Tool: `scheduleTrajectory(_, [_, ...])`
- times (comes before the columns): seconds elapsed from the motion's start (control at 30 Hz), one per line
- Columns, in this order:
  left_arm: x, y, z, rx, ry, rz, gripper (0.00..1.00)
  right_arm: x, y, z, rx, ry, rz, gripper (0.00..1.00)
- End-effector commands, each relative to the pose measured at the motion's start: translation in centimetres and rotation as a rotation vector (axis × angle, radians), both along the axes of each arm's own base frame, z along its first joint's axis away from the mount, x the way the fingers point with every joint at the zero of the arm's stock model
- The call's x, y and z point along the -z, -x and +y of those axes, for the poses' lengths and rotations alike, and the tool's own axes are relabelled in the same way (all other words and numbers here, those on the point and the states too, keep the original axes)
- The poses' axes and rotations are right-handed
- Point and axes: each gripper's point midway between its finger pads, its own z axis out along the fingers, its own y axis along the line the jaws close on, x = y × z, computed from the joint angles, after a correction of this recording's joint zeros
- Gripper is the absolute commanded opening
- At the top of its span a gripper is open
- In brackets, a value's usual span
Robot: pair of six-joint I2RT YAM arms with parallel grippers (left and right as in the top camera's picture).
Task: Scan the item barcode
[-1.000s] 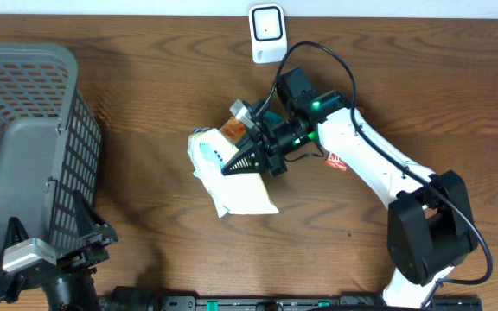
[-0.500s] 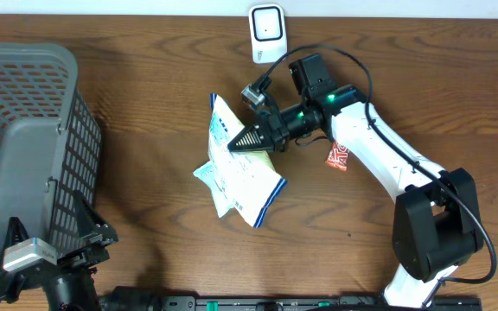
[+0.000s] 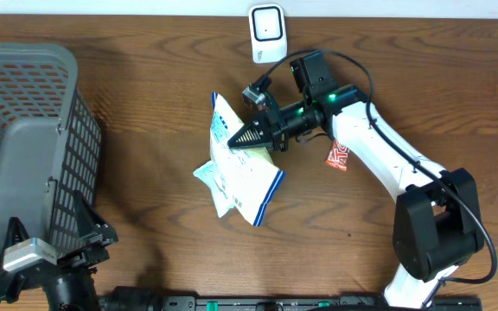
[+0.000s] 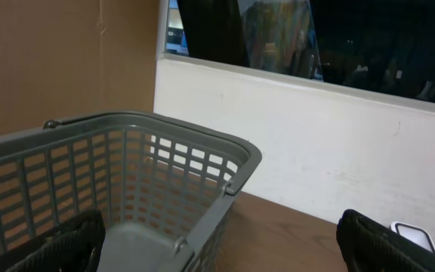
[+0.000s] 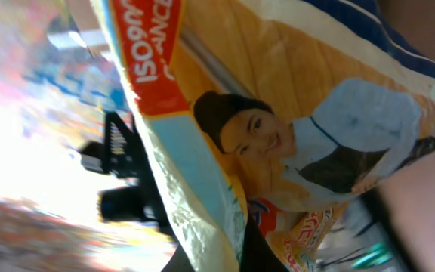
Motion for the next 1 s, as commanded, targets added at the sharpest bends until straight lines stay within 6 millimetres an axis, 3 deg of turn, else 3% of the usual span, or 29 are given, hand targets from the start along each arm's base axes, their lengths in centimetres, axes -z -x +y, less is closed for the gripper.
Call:
scheduleTrajectory(0.0, [-0.1, 0.1, 0.0, 0.002, 0.005, -0.007, 0.98, 0.3, -0.8, -0.5, 0.010, -0.068, -0.235, 0.01])
scheduleTrajectory(0.03, [-0.1, 0.1, 0.0, 0.002, 0.005, -0.007, 0.98, 0.7, -1.1, -0.5, 0.025, -0.039, -0.250, 0.01])
scheduleTrajectory(0.1, [-0.1, 0.1, 0.0, 0.002, 0.005, -0.007, 0.98, 3.7, -3.1, -1.3, 0.114, 0.153, -0.293, 0.01])
scheduleTrajectory(0.2, [-0.1, 0.1, 0.0, 0.002, 0.005, -0.006, 0.98, 7.9, -5.1, -3.9, 0.234, 0.470, -0.298, 0.01])
scheduleTrajectory(0.3, [0.1, 0.1, 0.0, 0.002, 0.005, -0.001, 0.98, 9.5, -5.9, -6.2, 0.299, 0.661, -0.350, 0.01])
scheduleTrajectory(0.43, [0.3, 0.0, 0.0, 0.002, 0.004, 0.006, 0.98, 9.5, -6.9, -9.5, 0.384, 0.864, -0.441, 0.01])
scheduleTrajectory(0.57, [0.4, -0.1, 0.0, 0.002, 0.004, 0.010, 0.98, 8.5, -9.1, -12.8, 0.484, 1.035, -0.612, 0.01])
scheduleTrajectory(0.97, [0.7, -0.3, 0.0, 0.002, 0.004, 0.016, 0.98, 3.1, -18.9, -10.4, 0.731, 0.882, -1.026, 0.01])
